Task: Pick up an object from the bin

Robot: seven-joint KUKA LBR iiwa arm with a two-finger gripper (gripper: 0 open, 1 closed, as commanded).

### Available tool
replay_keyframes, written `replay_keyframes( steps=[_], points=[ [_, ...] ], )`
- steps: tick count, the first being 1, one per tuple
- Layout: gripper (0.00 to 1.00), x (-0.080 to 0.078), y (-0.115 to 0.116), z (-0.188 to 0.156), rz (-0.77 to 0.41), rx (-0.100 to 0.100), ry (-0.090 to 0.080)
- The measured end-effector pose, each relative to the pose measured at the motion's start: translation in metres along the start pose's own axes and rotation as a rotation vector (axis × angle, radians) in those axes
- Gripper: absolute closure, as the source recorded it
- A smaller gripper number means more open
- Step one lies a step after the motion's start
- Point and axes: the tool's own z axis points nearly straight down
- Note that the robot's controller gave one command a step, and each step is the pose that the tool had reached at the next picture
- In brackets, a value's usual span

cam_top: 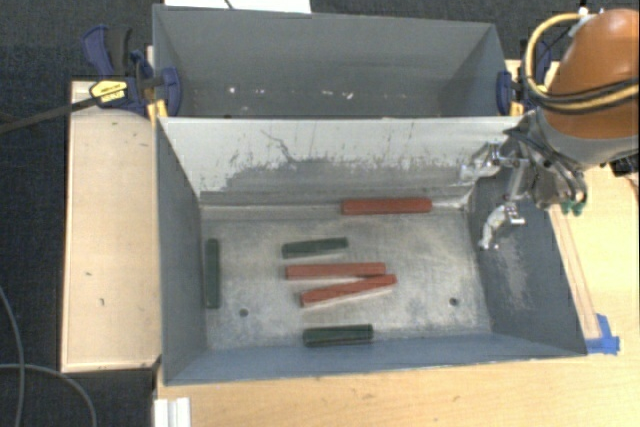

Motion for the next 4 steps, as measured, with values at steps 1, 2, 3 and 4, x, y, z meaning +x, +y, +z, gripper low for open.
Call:
replay_keyframes(
  steps=[1, 2, 3, 4],
  points=[
    [0.0, 0.0, 0.0, 0.0, 0.0, 0.0, 0.0],
    [0.0, 0.007, 0.033, 0.035, 0.057, 0.001, -0.005],
    [0.0, 0.015, 0.068, 0.101, 0.043, -0.001, -0.003],
    [0.0, 0.029, 0.121, 0.099, 0.097, 0.0, 0.012]
  ],
)
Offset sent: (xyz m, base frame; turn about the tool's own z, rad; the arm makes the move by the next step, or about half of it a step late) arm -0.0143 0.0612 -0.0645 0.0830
